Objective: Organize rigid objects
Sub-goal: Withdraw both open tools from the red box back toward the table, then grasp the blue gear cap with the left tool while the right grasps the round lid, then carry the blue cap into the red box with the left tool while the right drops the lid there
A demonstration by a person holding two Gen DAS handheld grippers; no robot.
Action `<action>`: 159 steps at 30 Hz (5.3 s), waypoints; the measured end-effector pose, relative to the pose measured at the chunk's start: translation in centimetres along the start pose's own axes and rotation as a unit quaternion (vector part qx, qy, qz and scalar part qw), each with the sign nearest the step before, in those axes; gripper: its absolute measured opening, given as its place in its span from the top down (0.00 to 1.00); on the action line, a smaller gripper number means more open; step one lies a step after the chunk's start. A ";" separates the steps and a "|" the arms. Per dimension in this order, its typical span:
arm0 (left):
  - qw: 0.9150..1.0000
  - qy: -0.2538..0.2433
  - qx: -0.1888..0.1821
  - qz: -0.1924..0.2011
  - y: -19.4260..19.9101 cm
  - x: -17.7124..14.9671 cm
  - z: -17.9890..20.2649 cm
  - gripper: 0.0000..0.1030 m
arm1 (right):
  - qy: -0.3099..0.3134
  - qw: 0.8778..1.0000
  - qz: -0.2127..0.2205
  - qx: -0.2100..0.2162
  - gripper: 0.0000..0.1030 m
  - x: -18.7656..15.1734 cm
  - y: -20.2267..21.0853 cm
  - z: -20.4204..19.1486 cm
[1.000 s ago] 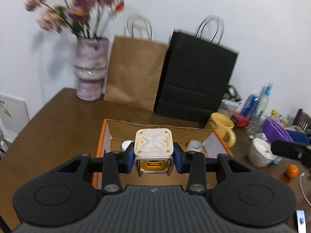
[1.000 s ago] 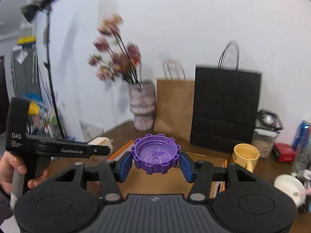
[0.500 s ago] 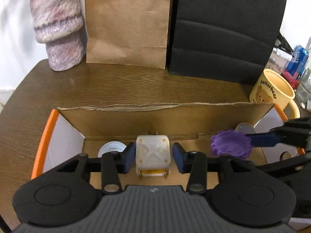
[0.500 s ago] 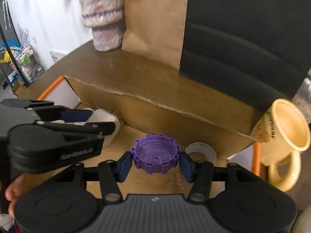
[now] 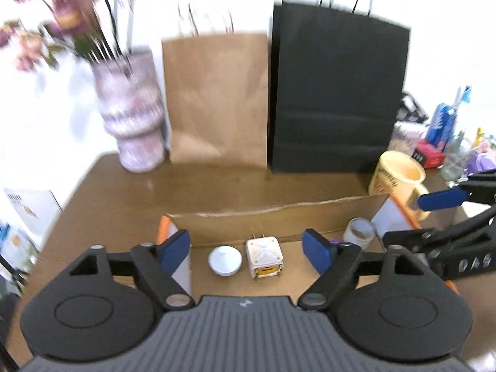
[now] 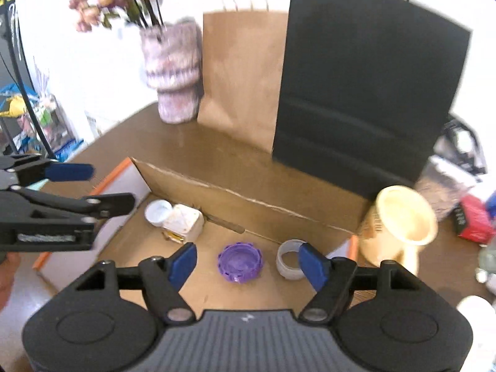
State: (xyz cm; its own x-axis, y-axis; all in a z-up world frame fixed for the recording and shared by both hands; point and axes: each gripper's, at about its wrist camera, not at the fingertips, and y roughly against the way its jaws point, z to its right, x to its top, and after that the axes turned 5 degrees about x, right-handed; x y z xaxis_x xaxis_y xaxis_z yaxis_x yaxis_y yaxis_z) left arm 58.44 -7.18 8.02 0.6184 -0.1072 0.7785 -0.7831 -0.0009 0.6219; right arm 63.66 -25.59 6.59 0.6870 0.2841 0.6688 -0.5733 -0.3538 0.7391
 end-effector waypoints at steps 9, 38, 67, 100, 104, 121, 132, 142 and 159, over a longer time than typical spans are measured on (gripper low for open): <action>0.997 0.010 0.017 0.069 12.9 -2.4 -2.3 0.10 | 0.015 0.997 0.071 -0.025 0.19 -4.1 11.1 -3.5; 0.973 0.000 0.049 0.227 32.6 -31.9 -1.8 0.00 | -0.001 0.951 0.301 -0.075 0.07 -37.7 22.2 -19.3; 0.998 0.019 -0.013 0.051 10.5 -25.6 0.5 0.25 | -0.010 0.990 0.139 -0.019 0.34 -22.3 4.6 -11.5; 0.993 0.054 0.012 0.107 16.1 -24.5 -1.4 0.47 | -0.013 0.989 0.140 -0.044 0.37 -21.0 7.7 -11.2; 0.985 0.065 0.038 0.156 20.9 -25.0 -1.9 0.47 | 0.017 0.978 0.205 -0.034 0.37 -23.5 13.3 -13.8; 0.968 0.070 0.079 0.227 31.8 -30.3 -1.5 0.47 | 0.022 0.952 0.302 -0.046 0.37 -34.4 23.1 -20.7; 0.972 0.066 0.067 0.217 30.2 -29.5 -1.4 0.47 | 0.017 0.958 0.283 -0.048 0.37 -33.5 21.5 -19.8; 0.981 0.023 0.020 0.191 20.3 -18.9 -2.8 0.47 | 0.034 0.970 0.241 -0.009 0.37 -21.3 16.6 -14.1; 0.997 0.047 0.002 -0.069 -8.5 -3.6 -3.9 0.44 | 0.017 1.000 -0.008 -0.004 0.37 -1.8 -9.7 -6.3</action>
State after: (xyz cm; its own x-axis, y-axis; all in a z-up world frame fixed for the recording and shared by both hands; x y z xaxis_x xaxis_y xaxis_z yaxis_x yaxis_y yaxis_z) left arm 63.12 -2.96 0.25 0.7234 -0.0125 0.6904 -0.6905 -0.0129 0.7232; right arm 65.17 -17.06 -1.22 0.6803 0.3207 0.6591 -0.5654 -0.3425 0.7503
